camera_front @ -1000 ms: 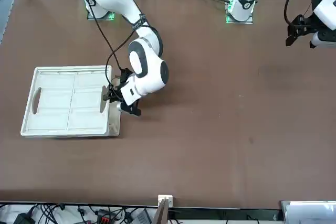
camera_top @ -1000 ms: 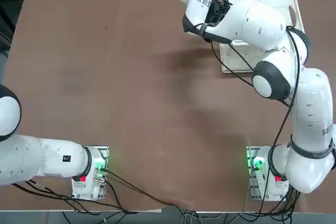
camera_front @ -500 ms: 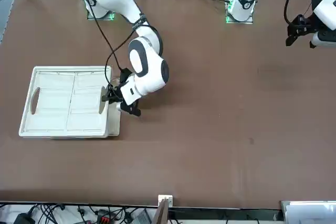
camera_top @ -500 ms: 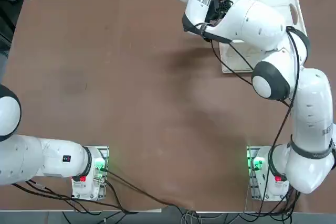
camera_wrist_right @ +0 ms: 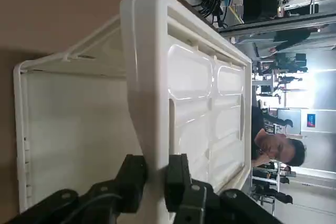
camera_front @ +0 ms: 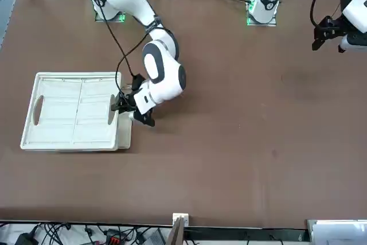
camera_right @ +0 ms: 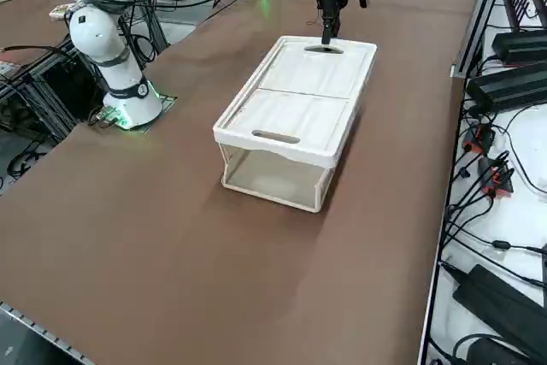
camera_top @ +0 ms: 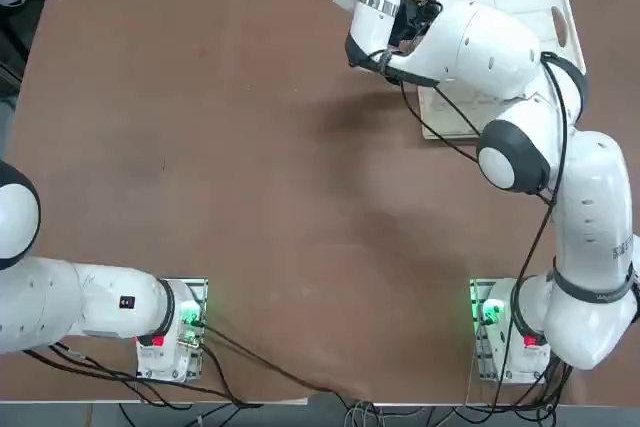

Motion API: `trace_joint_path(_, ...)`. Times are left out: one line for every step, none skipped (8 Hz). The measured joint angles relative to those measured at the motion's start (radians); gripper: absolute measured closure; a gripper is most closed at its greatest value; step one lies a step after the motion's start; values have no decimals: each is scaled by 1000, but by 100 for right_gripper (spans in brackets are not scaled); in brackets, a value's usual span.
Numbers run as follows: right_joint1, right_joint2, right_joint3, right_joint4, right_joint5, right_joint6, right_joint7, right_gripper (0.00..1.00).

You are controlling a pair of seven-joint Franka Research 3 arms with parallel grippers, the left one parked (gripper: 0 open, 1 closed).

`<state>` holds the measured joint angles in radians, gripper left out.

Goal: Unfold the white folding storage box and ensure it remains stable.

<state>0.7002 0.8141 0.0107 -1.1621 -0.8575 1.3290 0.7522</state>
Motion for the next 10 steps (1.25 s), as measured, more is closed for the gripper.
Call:
trace_joint_path(3, 2, 0, 0, -7, -5, 0, 76)
trace_joint_path(5, 3, 0, 0, -10, -8, 0, 76)
trace_joint_path(6, 4, 0, 0, -11, -12, 0, 76)
trace_joint_path(8, 4, 0, 0, -12, -18, 0, 76)
trace_joint_path(10, 4, 0, 0, -12, -23, 0, 76)
trace_joint_path(11, 5, 0, -1, -12, -27, 0, 76)
trace_joint_path(13, 5, 0, -1, -12, -32, 0, 76)
trace_joint_path(15, 5, 0, -2, -12, -39, 0, 76)
trace_joint_path(18, 5, 0, -3, -12, -45, 0, 76)
trace_joint_path(21, 6, 0, -5, -12, -53, 0, 76)
